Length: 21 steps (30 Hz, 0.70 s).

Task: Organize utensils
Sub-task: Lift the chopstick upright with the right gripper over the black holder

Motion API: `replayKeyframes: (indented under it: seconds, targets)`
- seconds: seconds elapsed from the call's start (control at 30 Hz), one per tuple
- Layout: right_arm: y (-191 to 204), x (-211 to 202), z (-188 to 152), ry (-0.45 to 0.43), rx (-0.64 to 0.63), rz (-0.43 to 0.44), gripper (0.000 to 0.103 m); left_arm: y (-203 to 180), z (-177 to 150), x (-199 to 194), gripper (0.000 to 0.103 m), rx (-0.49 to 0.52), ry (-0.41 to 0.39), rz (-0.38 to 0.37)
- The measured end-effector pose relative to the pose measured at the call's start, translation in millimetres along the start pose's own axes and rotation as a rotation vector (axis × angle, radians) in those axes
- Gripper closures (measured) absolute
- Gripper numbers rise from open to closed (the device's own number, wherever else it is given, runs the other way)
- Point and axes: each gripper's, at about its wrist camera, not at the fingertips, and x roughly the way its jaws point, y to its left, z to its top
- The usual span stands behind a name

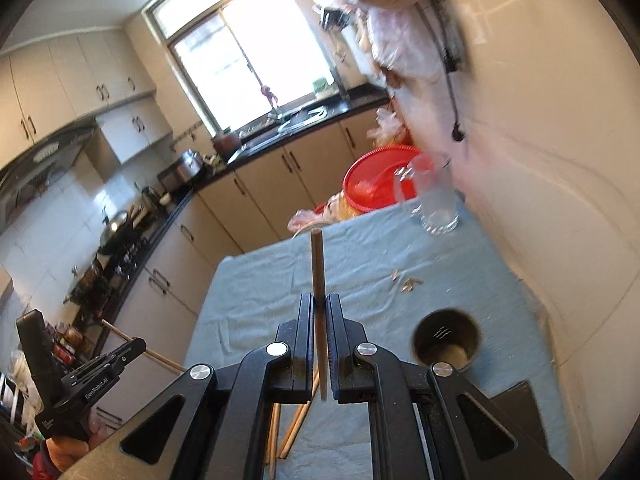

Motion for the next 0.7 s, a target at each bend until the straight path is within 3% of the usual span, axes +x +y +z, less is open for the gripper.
replayKeyframes:
  seconds: [0.37, 0.7]
  targets:
    - [-63.0, -64.2, 35.9, -0.121, 0.1, -0.058, 0.097, -104.5, 51.4, -10.0, 0.097, 0.107, -0.04, -0.187]
    - [-102.2, -60.9, 53.2, -0.123, 0.12, -0.119, 0.097, -193.0, 75.4, 16.4, 0.097, 0.163, 0.01, -0.326]
